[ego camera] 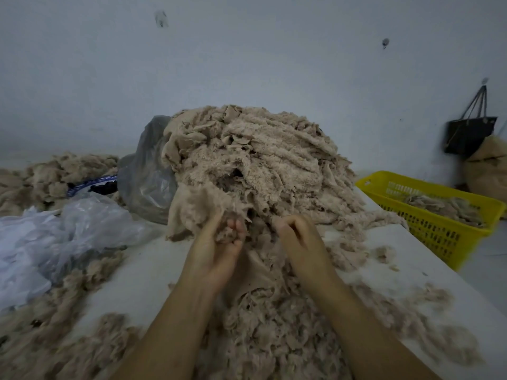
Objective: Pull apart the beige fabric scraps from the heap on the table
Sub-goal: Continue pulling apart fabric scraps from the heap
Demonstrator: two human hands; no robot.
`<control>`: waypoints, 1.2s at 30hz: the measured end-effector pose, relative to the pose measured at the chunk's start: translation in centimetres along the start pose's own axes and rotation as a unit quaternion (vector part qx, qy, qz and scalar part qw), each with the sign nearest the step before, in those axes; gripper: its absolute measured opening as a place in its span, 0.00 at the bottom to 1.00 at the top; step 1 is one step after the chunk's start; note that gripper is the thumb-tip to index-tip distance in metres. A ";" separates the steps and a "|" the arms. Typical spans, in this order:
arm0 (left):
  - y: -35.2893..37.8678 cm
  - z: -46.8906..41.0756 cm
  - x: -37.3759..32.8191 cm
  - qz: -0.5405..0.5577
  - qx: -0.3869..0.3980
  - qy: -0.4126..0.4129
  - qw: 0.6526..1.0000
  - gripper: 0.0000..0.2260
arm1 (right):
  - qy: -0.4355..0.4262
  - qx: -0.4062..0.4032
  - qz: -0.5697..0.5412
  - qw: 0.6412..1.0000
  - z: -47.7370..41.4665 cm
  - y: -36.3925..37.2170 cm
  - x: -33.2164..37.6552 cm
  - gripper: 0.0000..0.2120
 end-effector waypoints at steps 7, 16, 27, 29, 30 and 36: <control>0.2 1.3 1.9 -0.209 0.027 -0.100 0.972 0.17 | -0.009 0.063 0.086 0.994 -0.2 1.8 0.1 0.26; 0.9 1.9 2.0 -0.254 -0.019 -0.067 0.965 0.10 | 0.015 -0.064 0.004 0.998 -0.5 -0.5 -0.2 0.19; -0.5 1.1 -1.3 0.039 -0.014 -0.043 0.998 0.13 | 0.105 -0.167 -0.081 0.977 -0.5 -4.1 -1.8 0.16; 0.9 1.8 0.0 -0.025 0.037 -0.057 0.997 0.13 | 0.087 -0.093 -0.071 0.989 -0.4 -2.1 -1.2 0.09; 1.3 2.1 0.4 -0.094 0.052 -0.046 0.993 0.14 | 0.072 -0.050 -0.066 0.994 -0.2 -1.0 -0.6 0.13; 1.4 2.9 2.8 -0.368 0.078 -0.116 0.919 0.19 | 0.063 0.122 -0.027 0.990 0.2 2.4 -0.5 0.07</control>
Point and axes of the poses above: each hand's wrist, its own z-axis away from the middle knuckle, its own y-axis out of the palm, x = y × z, the point moved 5 cm from there along -z, towards the middle knuckle, and after that the axes turned 5 degrees about x, right-handed, at the moved point
